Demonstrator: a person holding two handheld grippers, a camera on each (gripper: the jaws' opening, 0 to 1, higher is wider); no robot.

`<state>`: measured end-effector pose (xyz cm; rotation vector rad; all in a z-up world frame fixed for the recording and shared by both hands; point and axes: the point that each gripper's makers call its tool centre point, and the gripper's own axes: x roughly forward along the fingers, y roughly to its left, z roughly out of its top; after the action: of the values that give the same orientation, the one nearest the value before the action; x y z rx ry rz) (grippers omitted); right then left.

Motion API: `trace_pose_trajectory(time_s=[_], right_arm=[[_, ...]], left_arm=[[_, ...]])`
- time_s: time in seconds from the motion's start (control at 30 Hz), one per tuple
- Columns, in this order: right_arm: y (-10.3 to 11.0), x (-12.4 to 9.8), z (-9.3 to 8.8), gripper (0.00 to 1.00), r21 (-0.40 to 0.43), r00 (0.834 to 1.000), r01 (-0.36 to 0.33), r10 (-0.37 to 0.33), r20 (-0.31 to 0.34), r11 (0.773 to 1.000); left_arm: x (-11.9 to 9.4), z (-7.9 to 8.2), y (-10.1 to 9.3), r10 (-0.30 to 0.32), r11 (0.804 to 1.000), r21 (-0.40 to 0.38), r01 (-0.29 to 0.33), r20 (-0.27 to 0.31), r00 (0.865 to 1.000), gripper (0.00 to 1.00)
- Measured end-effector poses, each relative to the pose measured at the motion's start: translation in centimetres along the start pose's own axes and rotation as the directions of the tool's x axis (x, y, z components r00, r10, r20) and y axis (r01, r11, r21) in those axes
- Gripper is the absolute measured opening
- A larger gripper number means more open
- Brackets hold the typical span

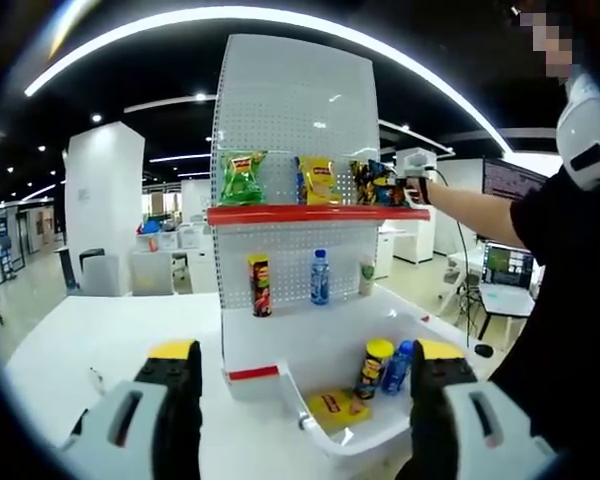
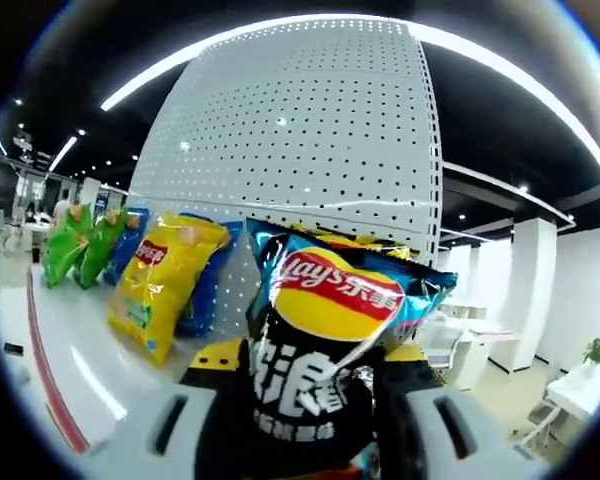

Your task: Place the items from the shopping basket onto the snack and drink counter

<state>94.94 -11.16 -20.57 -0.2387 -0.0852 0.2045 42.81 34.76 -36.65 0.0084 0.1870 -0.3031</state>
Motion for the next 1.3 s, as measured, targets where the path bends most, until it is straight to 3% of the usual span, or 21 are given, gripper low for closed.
trace_pose_trajectory(time_s=[0.1,0.53,1.1,1.3], right_arm=[[-0.7,0.2,0.1,0.69,-0.013,1.000,0.012,-0.012,-0.005,1.000],[-2.6,-1.7,0.7,0.71,0.083,0.997,0.080,-0.080,0.000,0.993],[-5.2,-2.2,0.9,0.77,0.152,0.993,0.109,-0.114,0.025,0.982],[-3.9,-3.0,0.5,0.75,0.174,0.997,0.069,-0.075,0.024,0.982]], left_arm=[[-0.1,-0.1,0.1,0.003,1.000,0.004,-0.003,-0.007,1.000,0.85],[-0.2,0.3,-0.1,-0.007,1.000,0.008,0.006,0.004,1.000,0.85],[-0.4,0.3,-0.4,-0.016,1.000,0.012,0.016,0.007,1.000,0.85],[0.0,0.5,-0.8,-0.033,0.999,0.018,0.033,0.006,0.999,0.85]])
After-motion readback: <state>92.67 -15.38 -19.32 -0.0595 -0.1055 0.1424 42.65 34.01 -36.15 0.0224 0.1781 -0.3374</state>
